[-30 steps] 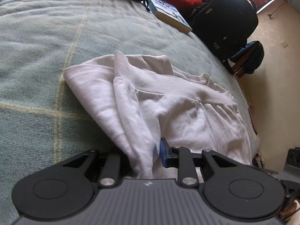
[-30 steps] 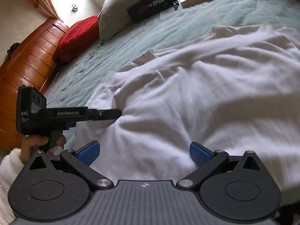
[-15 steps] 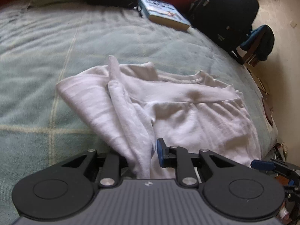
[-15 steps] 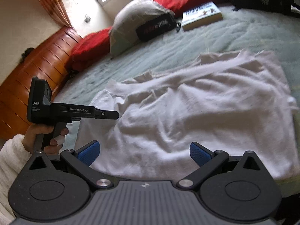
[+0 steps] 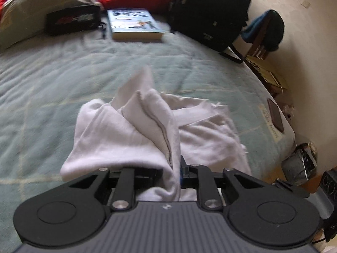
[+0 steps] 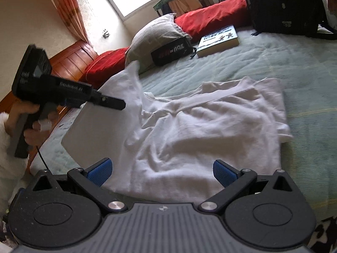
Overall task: Fold clothes
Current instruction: 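Lift the held side edge and fold it over the sweatshirt with the left gripper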
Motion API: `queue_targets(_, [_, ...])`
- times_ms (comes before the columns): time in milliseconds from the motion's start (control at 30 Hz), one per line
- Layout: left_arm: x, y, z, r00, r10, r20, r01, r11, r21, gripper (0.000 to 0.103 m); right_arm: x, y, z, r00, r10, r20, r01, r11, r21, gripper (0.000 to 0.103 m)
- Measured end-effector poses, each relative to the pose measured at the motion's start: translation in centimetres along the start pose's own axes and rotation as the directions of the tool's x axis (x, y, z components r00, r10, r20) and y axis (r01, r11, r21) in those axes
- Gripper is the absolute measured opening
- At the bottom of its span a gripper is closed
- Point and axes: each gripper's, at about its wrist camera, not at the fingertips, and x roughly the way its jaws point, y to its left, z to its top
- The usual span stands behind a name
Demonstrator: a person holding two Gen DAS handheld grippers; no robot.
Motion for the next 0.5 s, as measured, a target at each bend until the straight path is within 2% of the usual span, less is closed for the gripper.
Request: queue_targets(500, [5.3,-7.6,3.2,0.997,-0.048,-0.061,0.049,0.999,0.013,0.018,-4.8,-4.9,-0.7,0.991,-0.033,0.128,0.019,0.994,0.105,0.103])
